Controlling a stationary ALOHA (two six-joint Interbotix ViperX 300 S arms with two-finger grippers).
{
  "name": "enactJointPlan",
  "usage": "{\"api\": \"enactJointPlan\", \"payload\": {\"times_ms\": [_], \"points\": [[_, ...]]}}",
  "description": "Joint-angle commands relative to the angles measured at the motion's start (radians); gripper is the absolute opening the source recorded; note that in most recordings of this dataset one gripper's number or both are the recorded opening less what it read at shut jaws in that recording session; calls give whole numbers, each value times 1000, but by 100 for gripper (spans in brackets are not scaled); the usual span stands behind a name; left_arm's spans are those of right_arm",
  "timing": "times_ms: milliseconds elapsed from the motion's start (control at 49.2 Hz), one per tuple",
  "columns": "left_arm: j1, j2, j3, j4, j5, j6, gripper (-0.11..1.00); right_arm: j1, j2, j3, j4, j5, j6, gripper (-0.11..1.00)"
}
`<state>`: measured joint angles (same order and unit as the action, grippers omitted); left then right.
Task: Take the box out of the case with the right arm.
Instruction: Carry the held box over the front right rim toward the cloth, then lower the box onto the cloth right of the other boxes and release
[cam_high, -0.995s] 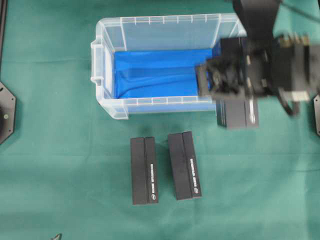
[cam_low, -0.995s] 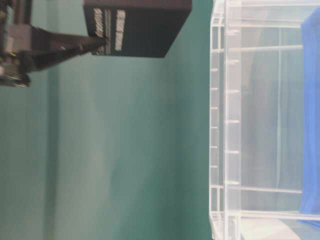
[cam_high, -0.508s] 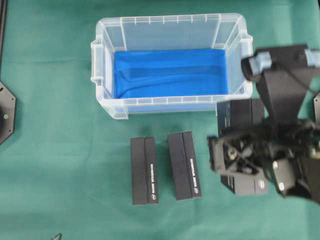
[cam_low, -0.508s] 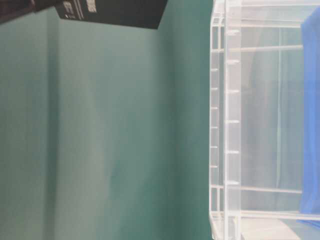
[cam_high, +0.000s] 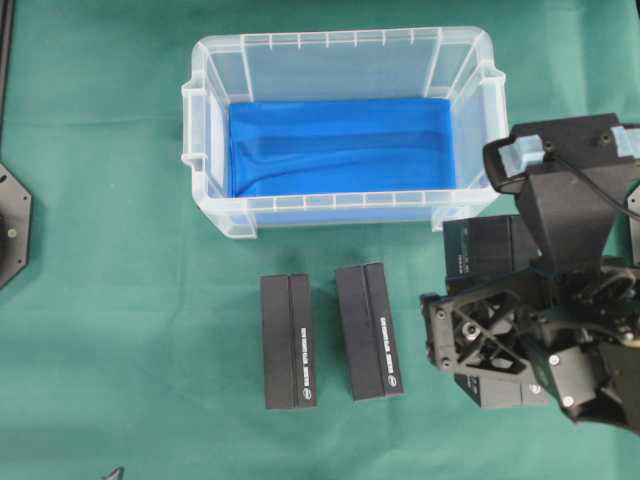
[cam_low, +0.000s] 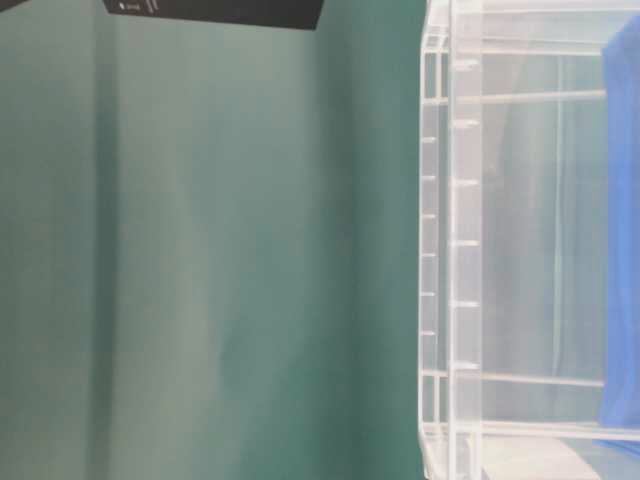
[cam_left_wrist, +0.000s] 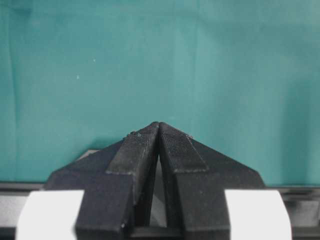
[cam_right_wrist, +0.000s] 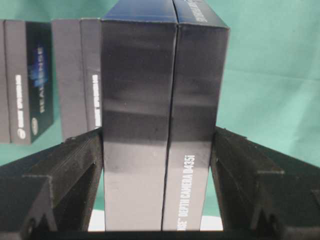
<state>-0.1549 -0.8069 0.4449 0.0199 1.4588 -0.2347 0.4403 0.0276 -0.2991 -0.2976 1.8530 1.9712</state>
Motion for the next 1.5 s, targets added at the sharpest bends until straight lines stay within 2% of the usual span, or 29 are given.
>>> {"api": "enactJointPlan", "payload": {"times_ms": [0,711,934,1097,1341,1483], "points": [[-3,5,-11,3,-5,0,0,3,-17,-25,-3,8,-2,67],[-3,5,-11,3,-5,0,0,3,-17,-18,-3,8,-2,67],[-3,8,-11,3,-5,0,0,3,-15,41,8,-8,8,67],[-3,9,-11,3,-5,0,0,-2,-6,147,28,-120,17,67],[-3,12,-11,3,-5,0,0,-9,-2,365,66,-396,91,67],[-3,14,-11,3,-5,0,0,-9,-2,460,84,-509,121,67]]}}
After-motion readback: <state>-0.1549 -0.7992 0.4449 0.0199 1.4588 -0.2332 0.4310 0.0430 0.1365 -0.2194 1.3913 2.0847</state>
